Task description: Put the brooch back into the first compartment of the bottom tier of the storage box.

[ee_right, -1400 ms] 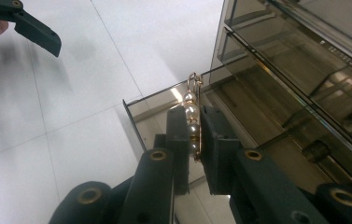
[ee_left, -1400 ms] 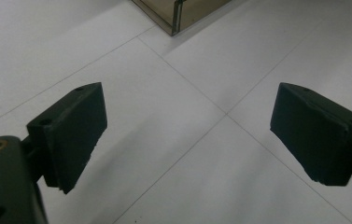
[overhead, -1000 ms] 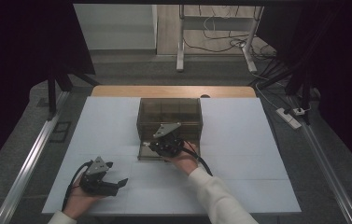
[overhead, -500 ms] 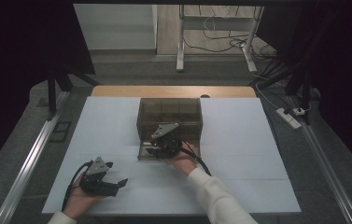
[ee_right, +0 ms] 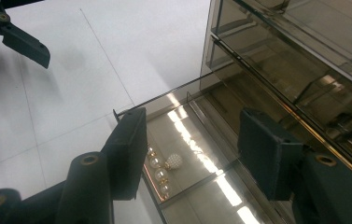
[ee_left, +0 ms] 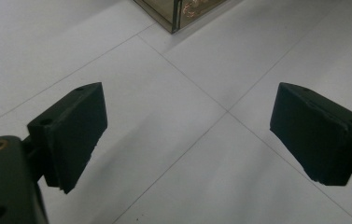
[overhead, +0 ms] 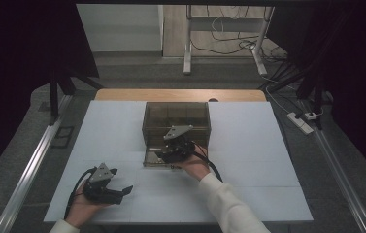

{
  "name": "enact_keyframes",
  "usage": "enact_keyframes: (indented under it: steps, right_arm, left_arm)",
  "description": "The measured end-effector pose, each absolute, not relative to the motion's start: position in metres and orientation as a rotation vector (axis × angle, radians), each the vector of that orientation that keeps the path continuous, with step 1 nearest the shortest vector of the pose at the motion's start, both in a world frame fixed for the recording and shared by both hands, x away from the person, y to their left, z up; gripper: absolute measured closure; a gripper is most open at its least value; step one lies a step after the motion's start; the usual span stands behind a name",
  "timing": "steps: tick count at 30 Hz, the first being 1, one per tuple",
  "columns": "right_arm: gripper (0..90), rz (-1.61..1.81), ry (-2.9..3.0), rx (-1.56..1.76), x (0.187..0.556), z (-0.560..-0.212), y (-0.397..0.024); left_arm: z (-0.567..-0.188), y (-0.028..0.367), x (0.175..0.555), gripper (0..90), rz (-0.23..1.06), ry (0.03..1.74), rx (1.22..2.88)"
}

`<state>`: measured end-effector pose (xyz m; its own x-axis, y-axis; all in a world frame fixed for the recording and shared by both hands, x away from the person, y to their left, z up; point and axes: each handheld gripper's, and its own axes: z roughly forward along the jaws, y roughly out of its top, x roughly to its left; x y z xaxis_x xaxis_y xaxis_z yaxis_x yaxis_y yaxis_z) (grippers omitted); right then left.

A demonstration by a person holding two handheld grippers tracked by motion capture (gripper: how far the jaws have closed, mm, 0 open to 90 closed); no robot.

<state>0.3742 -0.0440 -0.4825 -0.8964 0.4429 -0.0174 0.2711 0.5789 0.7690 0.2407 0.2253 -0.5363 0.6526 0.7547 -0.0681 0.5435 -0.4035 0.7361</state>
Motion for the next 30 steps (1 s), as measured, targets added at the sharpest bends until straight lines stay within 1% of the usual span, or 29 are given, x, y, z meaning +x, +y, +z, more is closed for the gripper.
enact_keyframes:
  steps: [30]
  right_arm:
    - [39.5,1.257,2.576,0.603,0.37,-0.471,-0.069]
  left_arm:
    - [-0.538,0.229,0.24,10.9,0.36,1.01,2.096]
